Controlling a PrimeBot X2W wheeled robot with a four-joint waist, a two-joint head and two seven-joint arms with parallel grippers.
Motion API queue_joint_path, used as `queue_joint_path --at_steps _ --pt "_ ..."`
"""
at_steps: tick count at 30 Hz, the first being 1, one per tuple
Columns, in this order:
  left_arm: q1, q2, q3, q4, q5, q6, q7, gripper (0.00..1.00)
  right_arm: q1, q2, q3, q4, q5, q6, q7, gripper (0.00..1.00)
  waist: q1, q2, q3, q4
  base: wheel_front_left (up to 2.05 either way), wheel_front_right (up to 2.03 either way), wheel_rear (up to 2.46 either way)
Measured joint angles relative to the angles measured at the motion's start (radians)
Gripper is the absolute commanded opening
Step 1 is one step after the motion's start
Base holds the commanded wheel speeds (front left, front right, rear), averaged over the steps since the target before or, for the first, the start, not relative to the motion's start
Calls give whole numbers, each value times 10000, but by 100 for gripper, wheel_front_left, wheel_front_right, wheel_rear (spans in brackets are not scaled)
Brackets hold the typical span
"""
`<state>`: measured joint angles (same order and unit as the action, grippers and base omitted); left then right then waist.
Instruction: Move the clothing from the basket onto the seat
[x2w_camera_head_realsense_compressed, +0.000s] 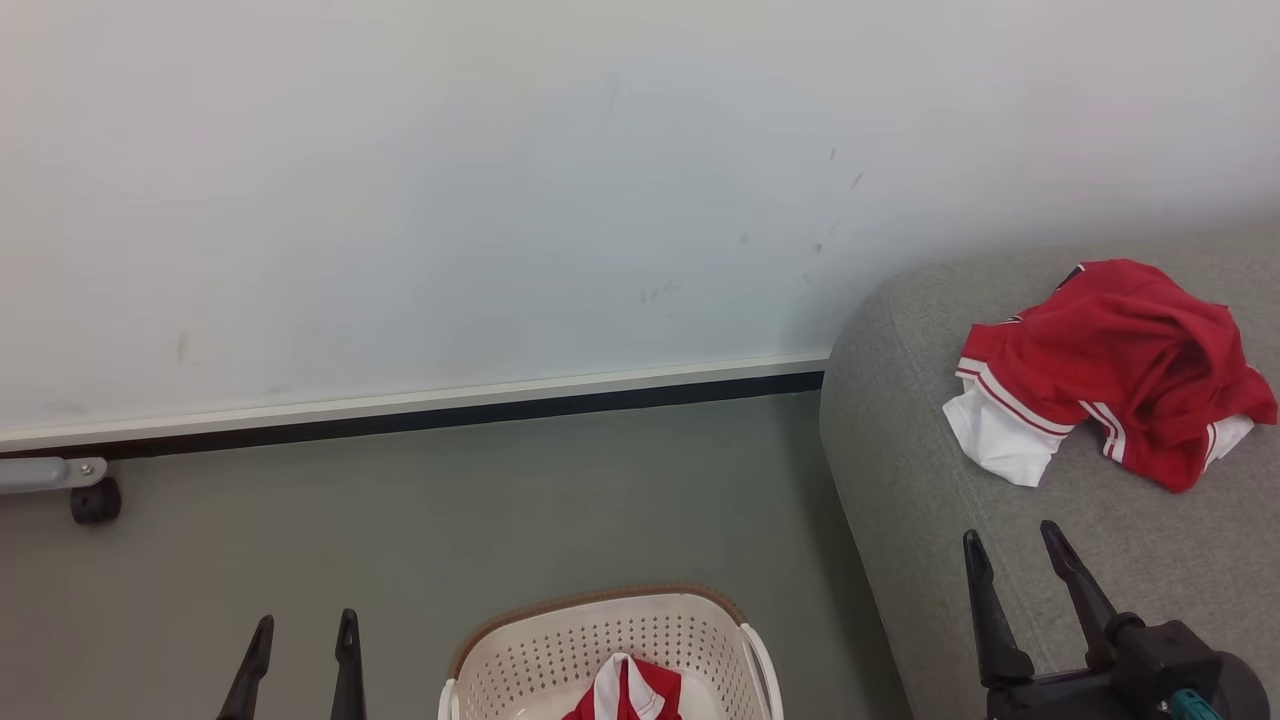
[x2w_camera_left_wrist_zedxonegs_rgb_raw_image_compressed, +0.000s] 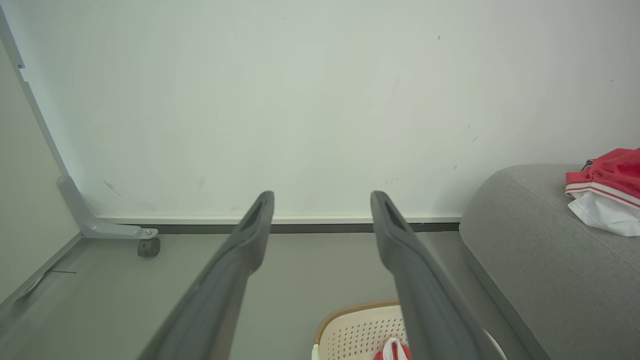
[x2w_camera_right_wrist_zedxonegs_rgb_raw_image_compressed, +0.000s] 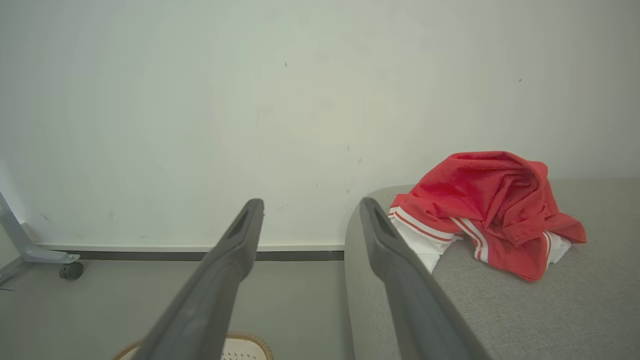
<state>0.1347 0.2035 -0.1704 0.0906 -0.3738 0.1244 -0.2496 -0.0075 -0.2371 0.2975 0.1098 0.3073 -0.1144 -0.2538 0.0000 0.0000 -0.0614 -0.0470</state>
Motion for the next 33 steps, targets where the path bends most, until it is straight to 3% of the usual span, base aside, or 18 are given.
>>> queue_joint_path --at_steps 33 --pt "72 -146 -71 -462 608 -29 -2 100 128 81 -585 -897 -286 -86 -2 100 0 0 824 18 0 0 0"
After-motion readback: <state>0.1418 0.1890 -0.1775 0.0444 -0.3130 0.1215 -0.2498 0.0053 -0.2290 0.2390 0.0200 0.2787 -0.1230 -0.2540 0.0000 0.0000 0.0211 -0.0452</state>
